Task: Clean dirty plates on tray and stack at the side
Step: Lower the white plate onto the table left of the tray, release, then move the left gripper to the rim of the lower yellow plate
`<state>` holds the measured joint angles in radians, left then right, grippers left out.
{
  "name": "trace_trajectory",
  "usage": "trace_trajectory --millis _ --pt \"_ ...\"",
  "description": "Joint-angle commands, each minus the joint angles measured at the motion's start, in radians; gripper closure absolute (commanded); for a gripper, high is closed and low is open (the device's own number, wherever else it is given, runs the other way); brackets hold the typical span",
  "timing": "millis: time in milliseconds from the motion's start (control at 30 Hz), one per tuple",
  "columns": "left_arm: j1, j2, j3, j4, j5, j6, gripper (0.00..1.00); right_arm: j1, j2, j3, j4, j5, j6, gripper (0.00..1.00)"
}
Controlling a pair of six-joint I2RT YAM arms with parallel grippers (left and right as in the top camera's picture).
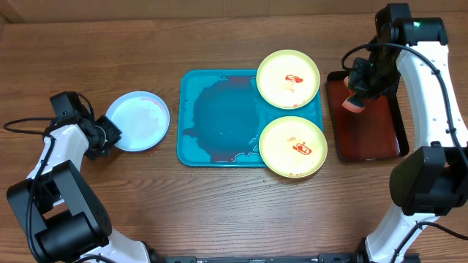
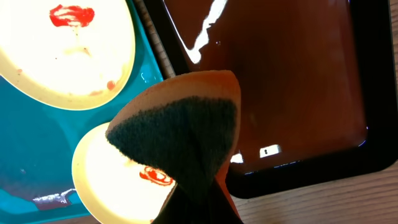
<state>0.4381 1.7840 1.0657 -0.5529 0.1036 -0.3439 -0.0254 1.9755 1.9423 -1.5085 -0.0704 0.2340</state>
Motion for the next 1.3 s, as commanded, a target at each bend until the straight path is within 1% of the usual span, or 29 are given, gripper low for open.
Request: trace_trajectory --millis 0,167,300,433,533,667,767,867,967,1133,1267 --pt "-0.006 -0.019 0.064 -0.059 -0.003 0.069 0.64 0.002 -0.023 0.001 0.007 0.010 -0.007 0.96" --pt "-0.010 -0.019 0.245 -0.258 0.002 0.112 0.62 0.002 -0.023 0.001 0.006 0.010 -0.007 0.96" --pt "-0.037 -0.019 0.389 -0.404 0.069 0.185 0.61 0.002 -0.023 0.001 -0.002 0.010 -0.006 0.96" --pt "-0.110 -0.019 0.482 -0.473 0.152 0.245 0.59 0.002 -0.023 0.001 0.004 0.009 -0.006 0.96" --pt "-0.189 -0.019 0.516 -0.464 0.192 0.259 0.55 0.002 -0.023 0.001 0.014 0.000 -0.006 0.96" --pt "-0.312 -0.019 0.520 -0.380 0.230 0.243 0.42 0.002 -0.023 0.001 0.013 -0.001 -0.007 0.96" --pt "-0.410 -0.019 0.520 -0.350 0.230 0.236 0.38 0.002 -0.023 0.001 0.017 -0.001 -0.007 0.96" --pt "-0.497 -0.014 0.520 -0.337 0.228 0.220 0.38 0.002 -0.023 0.001 0.022 0.000 -0.007 0.96" --pt "-0.570 -0.004 0.520 -0.313 0.225 0.167 0.39 0.002 -0.023 0.001 0.029 0.000 -0.007 0.96" --pt "-0.658 0.017 0.521 -0.251 0.224 0.078 0.41 0.002 -0.023 0.001 0.030 -0.001 -0.023 0.96" --pt "-0.730 0.032 0.524 -0.253 0.192 0.053 0.42 0.002 -0.023 0.001 0.030 -0.001 -0.023 0.96"
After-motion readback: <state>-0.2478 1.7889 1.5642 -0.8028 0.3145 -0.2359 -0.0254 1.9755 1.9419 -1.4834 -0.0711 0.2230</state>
